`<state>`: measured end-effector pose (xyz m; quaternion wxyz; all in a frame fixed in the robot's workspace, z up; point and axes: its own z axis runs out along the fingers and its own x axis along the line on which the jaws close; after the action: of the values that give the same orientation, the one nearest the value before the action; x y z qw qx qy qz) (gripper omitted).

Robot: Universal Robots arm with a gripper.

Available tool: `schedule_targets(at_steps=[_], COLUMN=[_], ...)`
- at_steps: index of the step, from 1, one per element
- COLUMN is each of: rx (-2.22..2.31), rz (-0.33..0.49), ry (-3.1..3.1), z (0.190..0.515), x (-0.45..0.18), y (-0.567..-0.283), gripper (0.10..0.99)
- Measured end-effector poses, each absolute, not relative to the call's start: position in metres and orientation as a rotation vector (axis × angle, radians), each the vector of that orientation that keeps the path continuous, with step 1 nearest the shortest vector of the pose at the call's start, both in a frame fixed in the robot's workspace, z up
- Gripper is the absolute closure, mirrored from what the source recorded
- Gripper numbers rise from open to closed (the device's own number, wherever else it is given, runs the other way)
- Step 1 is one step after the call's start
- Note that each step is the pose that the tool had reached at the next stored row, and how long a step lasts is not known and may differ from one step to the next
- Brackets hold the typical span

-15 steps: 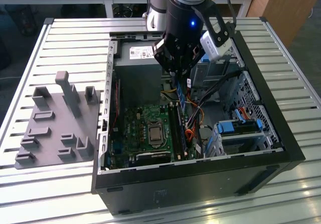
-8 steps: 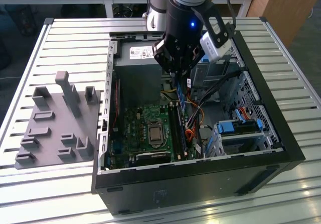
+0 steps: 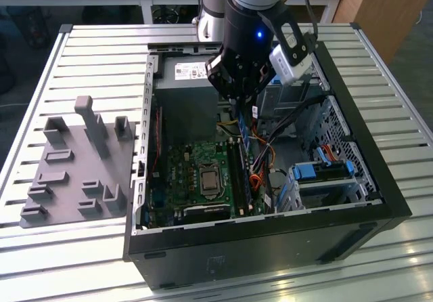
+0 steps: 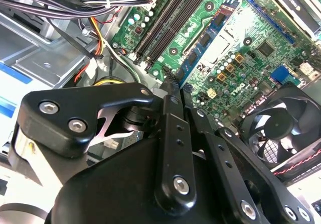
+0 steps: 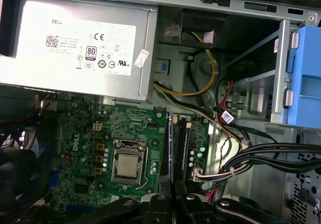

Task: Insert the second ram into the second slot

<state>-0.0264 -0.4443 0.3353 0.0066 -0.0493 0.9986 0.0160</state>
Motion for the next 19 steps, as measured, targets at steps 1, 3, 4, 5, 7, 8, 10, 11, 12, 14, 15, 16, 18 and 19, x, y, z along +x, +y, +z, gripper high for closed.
schedule_targets(at_steps=[1, 3, 4, 5, 7, 8, 10, 11, 12, 14, 15, 16, 18, 19], rx=[-0.154, -0.154, -0.154, -0.154, -0.154, -0.154, -0.154, -0.154, -0.152, -0.144, -0.136, -0.127, -0.106, -0.093], rz=[0.050, 0.050, 0.050, 0.050, 0.050, 0.050, 0.050, 0.050, 0.049, 0.047, 0.045, 0.044, 0.039, 0.038], ry=[3.124, 3.124, 3.124, 3.124, 3.124, 3.124, 3.124, 3.124, 3.124, 3.125, 3.125, 3.125, 3.126, 3.127], z=[0.3351, 0.3347, 0.3345, 0.3344, 0.3339, 0.3336, 0.3327, 0.3321, 0.3314, 0.3301, 0.3293, 0.3284, 0.3264, 0.3254], x=[-0.0264, -0.0264, -0.0265, -0.0265, -0.0265, -0.0265, -0.0264, -0.0264, -0.0264, -0.0264, -0.0264, -0.0264, -0.0264, -0.0264], y=[-0.4443, -0.4443, -0.4444, -0.4444, -0.4446, -0.4447, -0.4451, -0.4452, -0.4452, -0.4452, -0.4452, -0.4452, -0.4452, -0.4452], gripper=[0.949, 0.949, 0.949, 0.949, 0.949, 0.949, 0.949, 0.949, 0.949, 0.949, 0.949, 0.949, 0.949, 0.949])
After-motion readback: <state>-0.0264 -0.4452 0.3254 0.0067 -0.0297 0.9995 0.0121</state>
